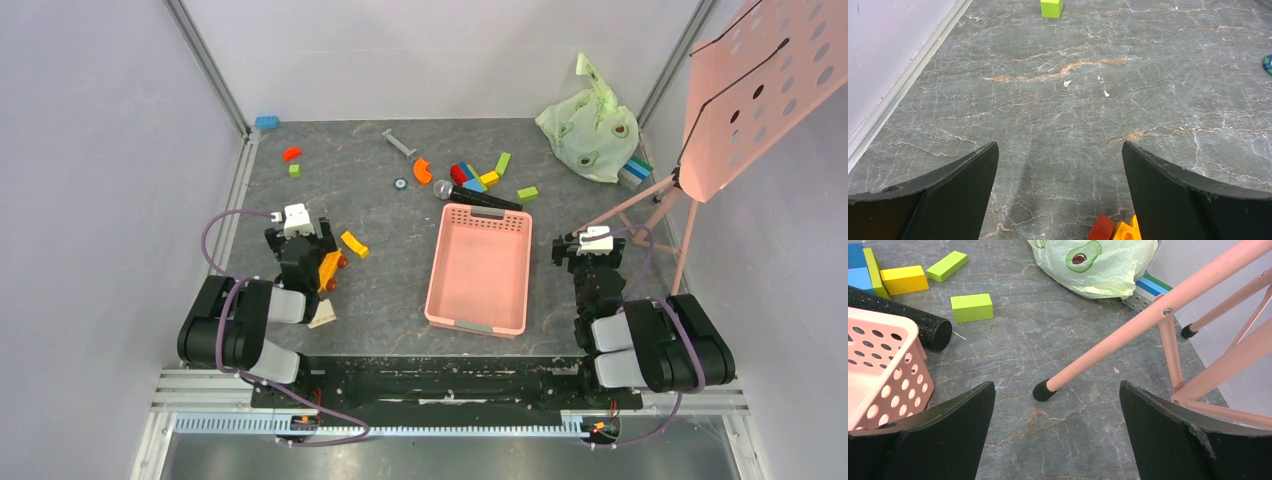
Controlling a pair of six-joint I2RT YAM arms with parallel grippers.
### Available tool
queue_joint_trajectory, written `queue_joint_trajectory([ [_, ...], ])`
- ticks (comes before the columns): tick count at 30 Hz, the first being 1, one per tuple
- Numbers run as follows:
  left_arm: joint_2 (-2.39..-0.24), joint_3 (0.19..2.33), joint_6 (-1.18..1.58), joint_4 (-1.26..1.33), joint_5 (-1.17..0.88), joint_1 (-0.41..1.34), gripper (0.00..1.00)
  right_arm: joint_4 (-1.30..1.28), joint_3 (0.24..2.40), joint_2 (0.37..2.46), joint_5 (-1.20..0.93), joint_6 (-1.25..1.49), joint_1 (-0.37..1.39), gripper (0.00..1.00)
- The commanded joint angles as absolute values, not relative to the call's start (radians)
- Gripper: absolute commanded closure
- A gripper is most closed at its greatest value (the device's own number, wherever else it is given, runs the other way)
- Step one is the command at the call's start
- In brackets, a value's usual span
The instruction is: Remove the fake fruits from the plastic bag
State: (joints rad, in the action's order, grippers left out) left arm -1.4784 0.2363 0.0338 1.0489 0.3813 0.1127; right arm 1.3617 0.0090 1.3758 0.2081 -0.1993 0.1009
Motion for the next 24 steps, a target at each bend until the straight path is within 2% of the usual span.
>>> queue_joint_trajectory([
  [1, -1.480, 0.258, 0.052, 1.088, 0.376, 0.111, 0.00, 1.412, -0.080, 1.380, 0.217, -0.198, 0.098, 0.02],
  [13, -1.477, 0.254, 0.051, 1.089, 0.376, 0.112, 0.00, 1.414, -0.083, 1.376, 0.235, -0.187, 0.095, 0.02],
  [16, -1.463, 0.234, 0.050, 1.121, 0.378, 0.111, 0.00, 1.421, -0.103, 1.338, 0.141, -0.230, 0.097, 0.02],
  [20, -1.346, 0.228, 0.036, 1.026, 0.367, 0.120, 0.00, 1.212, -0.063, 1.195, 0.090, -0.240, 0.102, 0.02],
  [24, -1.201, 0.287, 0.060, 0.785, 0.497, 0.176, 0.00, 1.054, -0.040, 1.090, 0.107, -0.193, 0.104, 0.02],
])
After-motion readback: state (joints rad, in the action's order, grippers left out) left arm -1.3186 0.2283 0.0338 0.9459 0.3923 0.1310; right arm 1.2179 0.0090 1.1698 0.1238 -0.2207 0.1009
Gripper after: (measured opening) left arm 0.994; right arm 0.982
